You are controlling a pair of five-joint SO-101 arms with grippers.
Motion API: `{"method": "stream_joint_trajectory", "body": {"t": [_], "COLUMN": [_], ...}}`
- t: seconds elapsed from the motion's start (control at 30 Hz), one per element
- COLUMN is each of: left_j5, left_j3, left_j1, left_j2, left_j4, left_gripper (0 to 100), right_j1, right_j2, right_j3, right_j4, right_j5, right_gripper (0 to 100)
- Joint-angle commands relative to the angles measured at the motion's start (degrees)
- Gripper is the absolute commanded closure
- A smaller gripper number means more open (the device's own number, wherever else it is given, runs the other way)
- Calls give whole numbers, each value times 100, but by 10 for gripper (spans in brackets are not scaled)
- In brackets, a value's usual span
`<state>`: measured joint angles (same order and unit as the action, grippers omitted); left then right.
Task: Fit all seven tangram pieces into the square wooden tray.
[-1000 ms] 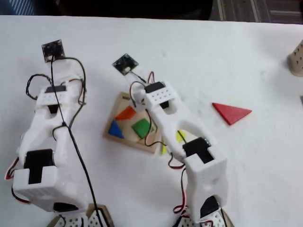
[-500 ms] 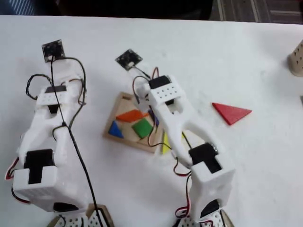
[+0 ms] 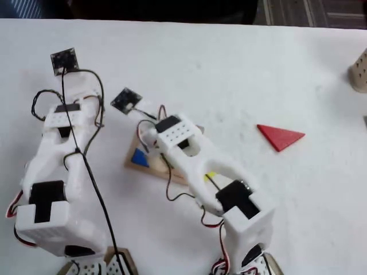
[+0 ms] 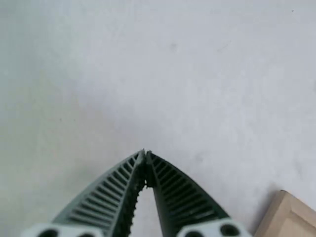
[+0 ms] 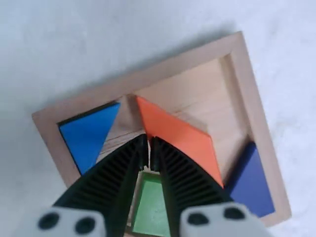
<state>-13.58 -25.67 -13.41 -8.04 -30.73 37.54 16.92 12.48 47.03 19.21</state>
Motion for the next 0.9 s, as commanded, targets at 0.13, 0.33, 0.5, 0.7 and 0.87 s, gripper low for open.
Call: {"method": "stream_joint_trajectory", "body": {"t": [0.13, 0.33, 0.5, 0.7, 0.87], "left_j5": [0, 0, 0, 0, 0], "left_j3": [264, 255, 255, 264, 264], "left_j1": [4, 4, 4, 4, 4], "left_j2": [48, 48, 48, 48, 48], "left_j4": [123, 114, 114, 141, 149], "left_gripper": [977, 977, 977, 977, 977], "right_j1": [-637, -927, -989, -690, -92], "right_j2": [-224, 268, 31, -813, -866], "right_j3": [-53, -580, -976, -378, 352], "right_j4": [-400, -347, 286, 374, -303], "right_j5": [-35, -18, -62, -70, -70], "right_gripper": [981, 981, 981, 981, 981]}}
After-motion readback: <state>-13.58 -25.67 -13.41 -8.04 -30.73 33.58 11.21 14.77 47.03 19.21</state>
